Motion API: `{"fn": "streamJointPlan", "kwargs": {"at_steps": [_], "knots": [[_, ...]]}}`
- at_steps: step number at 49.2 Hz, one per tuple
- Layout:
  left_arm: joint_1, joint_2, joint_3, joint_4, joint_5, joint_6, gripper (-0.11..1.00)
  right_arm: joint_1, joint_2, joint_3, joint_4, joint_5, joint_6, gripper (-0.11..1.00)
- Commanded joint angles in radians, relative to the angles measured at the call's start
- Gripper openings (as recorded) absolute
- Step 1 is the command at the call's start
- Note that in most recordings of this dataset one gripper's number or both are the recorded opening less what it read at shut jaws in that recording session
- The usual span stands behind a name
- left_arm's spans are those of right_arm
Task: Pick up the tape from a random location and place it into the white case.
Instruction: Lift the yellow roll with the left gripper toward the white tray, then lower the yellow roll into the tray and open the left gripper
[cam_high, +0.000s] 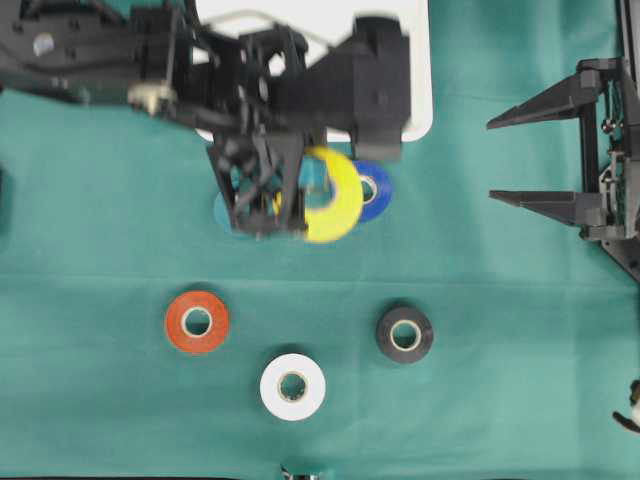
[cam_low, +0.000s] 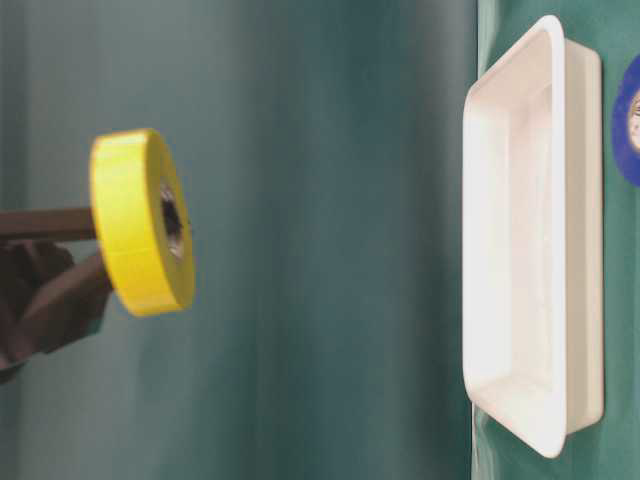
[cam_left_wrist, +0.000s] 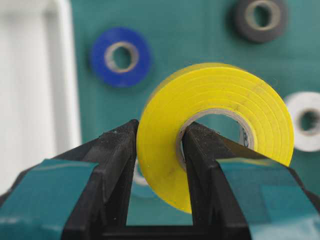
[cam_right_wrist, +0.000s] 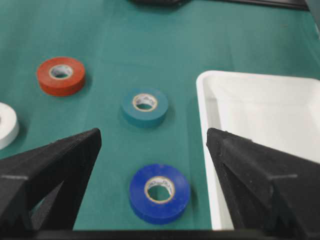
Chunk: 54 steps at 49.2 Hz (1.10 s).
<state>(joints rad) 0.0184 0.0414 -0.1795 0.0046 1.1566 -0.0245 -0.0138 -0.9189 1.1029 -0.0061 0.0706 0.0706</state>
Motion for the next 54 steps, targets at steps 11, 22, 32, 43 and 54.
{"fn": "streamJointPlan", "kwargs": {"at_steps": [11,22,32,43,54], "knots": [[0.176,-0.086,0.055,0.005,-0.006,0.035,0.25,-0.002,0.011,-0.028,0.000,-0.002,-0.003,0.92],[0.264,-0.092,0.061,0.005,-0.038,0.092,0.25,-0.002,0.020,-0.028,0.000,-0.005,-0.003,0.92],[0.330,-0.086,0.061,0.005,-0.077,0.160,0.25,0.000,0.028,-0.031,0.000,-0.005,-0.003,0.92],[0.362,-0.084,0.078,0.005,-0.077,0.173,0.25,-0.002,0.029,-0.034,-0.002,-0.005,-0.003,0.92],[0.362,-0.061,0.075,0.003,-0.101,0.173,0.25,0.000,0.029,-0.040,-0.015,-0.005,-0.005,0.92]]}}
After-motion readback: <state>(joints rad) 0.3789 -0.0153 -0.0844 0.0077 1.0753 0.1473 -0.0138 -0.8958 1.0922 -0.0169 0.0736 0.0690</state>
